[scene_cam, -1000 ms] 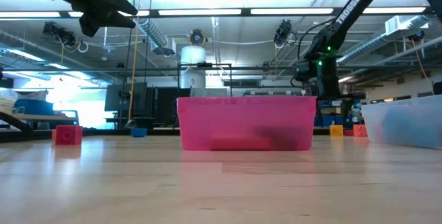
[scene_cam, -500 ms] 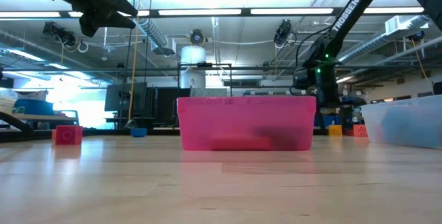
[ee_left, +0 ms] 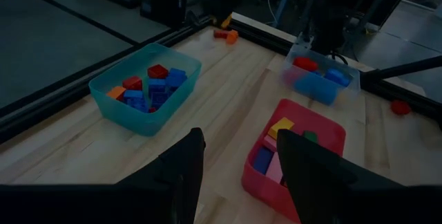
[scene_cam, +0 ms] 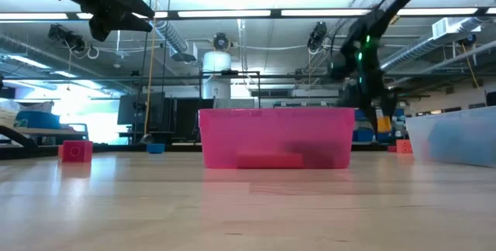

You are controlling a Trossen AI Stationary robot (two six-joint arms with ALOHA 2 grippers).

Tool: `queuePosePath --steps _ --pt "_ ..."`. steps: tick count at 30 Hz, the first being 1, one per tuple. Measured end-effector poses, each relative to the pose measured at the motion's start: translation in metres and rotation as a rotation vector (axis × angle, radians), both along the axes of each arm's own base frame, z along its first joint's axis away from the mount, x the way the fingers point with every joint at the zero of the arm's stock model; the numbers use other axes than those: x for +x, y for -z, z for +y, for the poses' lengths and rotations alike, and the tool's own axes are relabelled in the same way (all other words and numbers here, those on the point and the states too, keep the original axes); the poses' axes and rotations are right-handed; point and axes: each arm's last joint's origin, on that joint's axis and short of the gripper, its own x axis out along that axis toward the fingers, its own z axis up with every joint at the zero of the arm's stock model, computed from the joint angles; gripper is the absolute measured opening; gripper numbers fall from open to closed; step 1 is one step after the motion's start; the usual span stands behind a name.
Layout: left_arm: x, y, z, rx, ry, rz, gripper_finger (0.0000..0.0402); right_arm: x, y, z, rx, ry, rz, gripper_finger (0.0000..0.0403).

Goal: Sort blocks by size
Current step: Put the yellow 1 stud game piece into the transparent bin

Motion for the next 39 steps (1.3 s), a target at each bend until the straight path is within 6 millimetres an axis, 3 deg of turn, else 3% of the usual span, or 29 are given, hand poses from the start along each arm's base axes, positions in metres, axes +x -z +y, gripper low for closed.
queuePosePath --steps 3,8,12,16,21,26,39 --pt "0.000 0.000 0.000 0.000 0.000 0.000 0.0192 0.004 -0.036 0.029 -0.054 -0.051 -0.035 0.0151" --pt "0.001 0.000 0.000 -0.004 0.010 0.003 0.0192 0.003 -0.087 0.098 -0.093 -0.099 -0.104 0.0152" --pt "0.003 0.002 -0.002 -0.020 0.053 0.016 0.0192 -0.005 -0.110 0.151 -0.088 -0.093 -0.150 0.0145" --pt "0.006 0.004 -0.003 -0.024 0.067 0.035 0.0192 -0.011 -0.120 0.195 -0.069 -0.086 -0.189 0.0145" --pt "0.012 0.008 -0.003 -0.022 0.069 0.066 0.0192 -0.014 -0.106 0.238 -0.001 -0.086 -0.183 0.0145" --pt "0.017 0.012 -0.005 -0.034 0.102 0.097 0.0192 -0.018 -0.081 0.265 0.077 -0.086 -0.109 0.0145" --pt "0.020 0.015 -0.007 -0.078 0.147 0.112 0.0192 -0.023 -0.022 0.289 0.192 -0.092 -0.088 0.0145"
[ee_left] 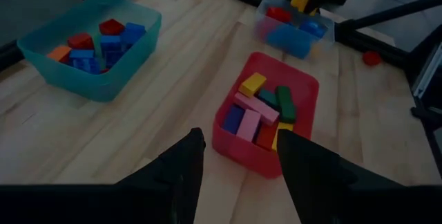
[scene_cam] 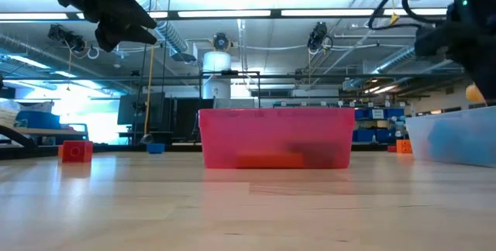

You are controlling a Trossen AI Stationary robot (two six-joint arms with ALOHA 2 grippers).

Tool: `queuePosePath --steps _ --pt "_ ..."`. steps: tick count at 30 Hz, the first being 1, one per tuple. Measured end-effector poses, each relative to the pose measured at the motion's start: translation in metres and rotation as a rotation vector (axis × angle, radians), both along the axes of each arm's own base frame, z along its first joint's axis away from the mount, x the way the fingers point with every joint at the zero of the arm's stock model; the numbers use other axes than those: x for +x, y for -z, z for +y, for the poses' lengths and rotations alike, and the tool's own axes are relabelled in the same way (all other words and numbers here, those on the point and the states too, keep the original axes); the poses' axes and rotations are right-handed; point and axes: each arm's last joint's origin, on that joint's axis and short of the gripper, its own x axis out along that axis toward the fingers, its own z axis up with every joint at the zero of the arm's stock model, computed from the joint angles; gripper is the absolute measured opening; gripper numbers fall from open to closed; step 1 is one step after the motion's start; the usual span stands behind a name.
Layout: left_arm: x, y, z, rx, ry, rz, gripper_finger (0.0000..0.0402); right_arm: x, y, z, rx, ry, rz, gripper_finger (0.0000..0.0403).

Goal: Sort blocks by size
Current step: Put the yellow 1 stud game piece into the transparent bin, then put the blue 4 stud game piece into the blue bin

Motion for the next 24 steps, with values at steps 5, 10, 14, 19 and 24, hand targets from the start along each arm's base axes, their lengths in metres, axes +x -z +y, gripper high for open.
queuePosePath --steps 5,10,14,19,24 --pt "0.000 0.000 0.000 0.000 -0.001 0.000 0.0192 -0.004 0.018 0.000 0.015 0.003 0.017 0.0161" --pt "0.000 0.000 0.000 0.000 -0.001 0.000 0.0192 -0.007 0.019 -0.001 -0.011 -0.022 0.039 0.0210" --pt "0.000 0.000 0.000 -0.008 -0.004 -0.002 0.0192 -0.008 0.018 -0.001 -0.011 -0.052 0.035 0.0237" --pt "0.000 0.000 0.000 -0.041 -0.030 -0.011 0.0194 -0.009 0.016 -0.001 -0.002 -0.093 0.028 0.0255" --pt "0.001 0.002 0.000 -0.087 -0.067 -0.010 0.0214 -0.007 -0.001 0.001 0.000 -0.130 -0.055 0.0259"
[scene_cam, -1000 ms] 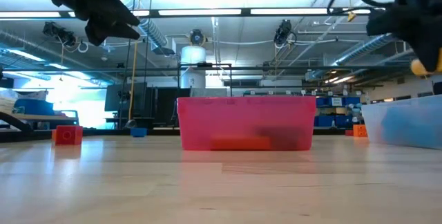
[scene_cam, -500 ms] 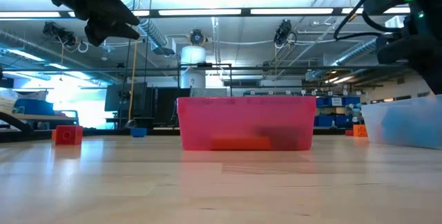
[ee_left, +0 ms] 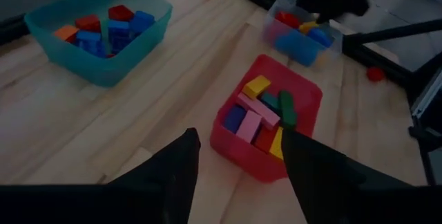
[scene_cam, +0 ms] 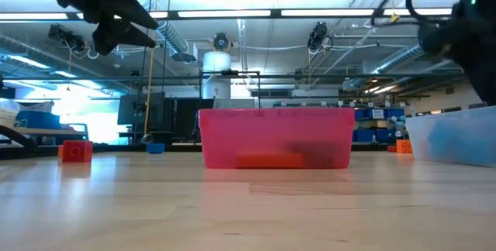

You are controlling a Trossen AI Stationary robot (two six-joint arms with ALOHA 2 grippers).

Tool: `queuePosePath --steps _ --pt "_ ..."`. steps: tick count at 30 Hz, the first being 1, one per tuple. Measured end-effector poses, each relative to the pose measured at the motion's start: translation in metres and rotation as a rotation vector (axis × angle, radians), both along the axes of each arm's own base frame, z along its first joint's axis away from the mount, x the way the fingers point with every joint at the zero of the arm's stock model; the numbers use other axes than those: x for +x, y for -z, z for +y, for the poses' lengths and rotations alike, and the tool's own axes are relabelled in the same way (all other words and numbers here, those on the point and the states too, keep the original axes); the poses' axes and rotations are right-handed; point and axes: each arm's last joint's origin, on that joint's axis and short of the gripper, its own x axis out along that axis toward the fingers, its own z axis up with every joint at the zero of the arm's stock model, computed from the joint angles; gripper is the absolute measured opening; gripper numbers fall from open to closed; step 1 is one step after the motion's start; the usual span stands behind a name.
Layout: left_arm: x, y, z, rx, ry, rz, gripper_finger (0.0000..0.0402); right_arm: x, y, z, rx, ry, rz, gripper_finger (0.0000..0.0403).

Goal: Sort blocks by size
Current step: Put the blue 4 stud game piece into the blue bin

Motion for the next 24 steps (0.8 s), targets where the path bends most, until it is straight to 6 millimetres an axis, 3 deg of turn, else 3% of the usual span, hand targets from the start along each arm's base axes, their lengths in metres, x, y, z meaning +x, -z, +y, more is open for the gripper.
queuePosePath --steps 9,16,24 --pt "0.010 0.008 0.000 0.009 -0.049 0.046 0.0266 -0.003 -0.035 -0.001 -0.068 -0.029 -0.206 0.0254" --pt "0.017 0.006 0.001 -0.042 -0.101 -0.019 0.0267 -0.008 -0.040 -0.003 -0.103 -0.043 -0.248 0.0258" --pt "0.014 -0.009 0.030 -0.091 -0.393 -0.055 0.0266 -0.007 -0.041 -0.004 -0.132 -0.055 -0.259 0.0255"
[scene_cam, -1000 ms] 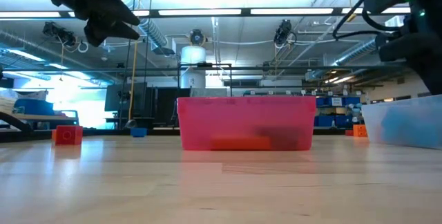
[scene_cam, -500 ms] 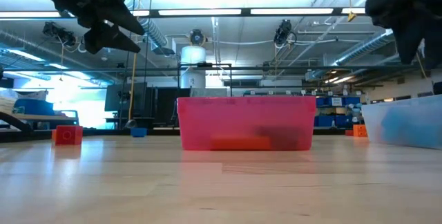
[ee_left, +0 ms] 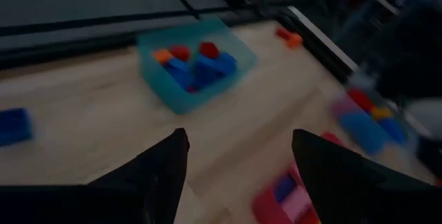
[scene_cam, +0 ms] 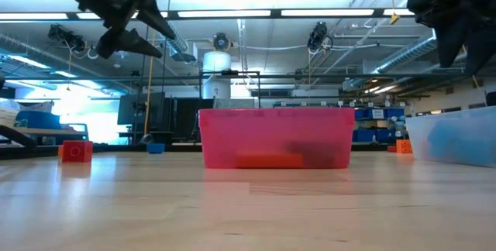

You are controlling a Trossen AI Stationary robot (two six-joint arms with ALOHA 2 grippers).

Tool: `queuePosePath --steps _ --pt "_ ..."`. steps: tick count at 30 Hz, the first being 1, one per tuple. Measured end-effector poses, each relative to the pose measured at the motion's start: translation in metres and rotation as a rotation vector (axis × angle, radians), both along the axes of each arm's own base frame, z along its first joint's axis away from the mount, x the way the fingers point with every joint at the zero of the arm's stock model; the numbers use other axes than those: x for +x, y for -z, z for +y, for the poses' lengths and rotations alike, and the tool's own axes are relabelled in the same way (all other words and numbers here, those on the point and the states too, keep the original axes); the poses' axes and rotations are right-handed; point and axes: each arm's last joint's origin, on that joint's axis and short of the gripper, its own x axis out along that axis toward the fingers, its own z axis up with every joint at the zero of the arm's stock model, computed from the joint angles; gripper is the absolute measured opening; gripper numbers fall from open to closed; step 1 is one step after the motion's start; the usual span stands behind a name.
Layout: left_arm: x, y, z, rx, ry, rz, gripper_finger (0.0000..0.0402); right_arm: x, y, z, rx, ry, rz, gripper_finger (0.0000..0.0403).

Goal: Sort blocks by size
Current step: Put the blue 4 stud game piece into the blue bin

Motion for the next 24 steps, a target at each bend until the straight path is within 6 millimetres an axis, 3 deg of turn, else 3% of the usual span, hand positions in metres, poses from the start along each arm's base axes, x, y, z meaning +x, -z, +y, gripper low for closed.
queuePosePath --steps 9,17,24 --pt "-0.003 -0.012 0.055 -0.053 -0.248 0.084 0.0266 0.006 -0.001 0.000 -0.020 0.018 -0.061 0.0256" --pt "0.005 0.007 0.119 -0.231 -0.357 0.329 0.0266 0.007 -0.001 0.000 -0.009 0.069 -0.087 0.0253" --pt "0.017 0.021 0.169 -0.315 -0.320 0.558 0.0266 0.007 -0.001 0.000 -0.002 0.094 -0.093 0.0252"
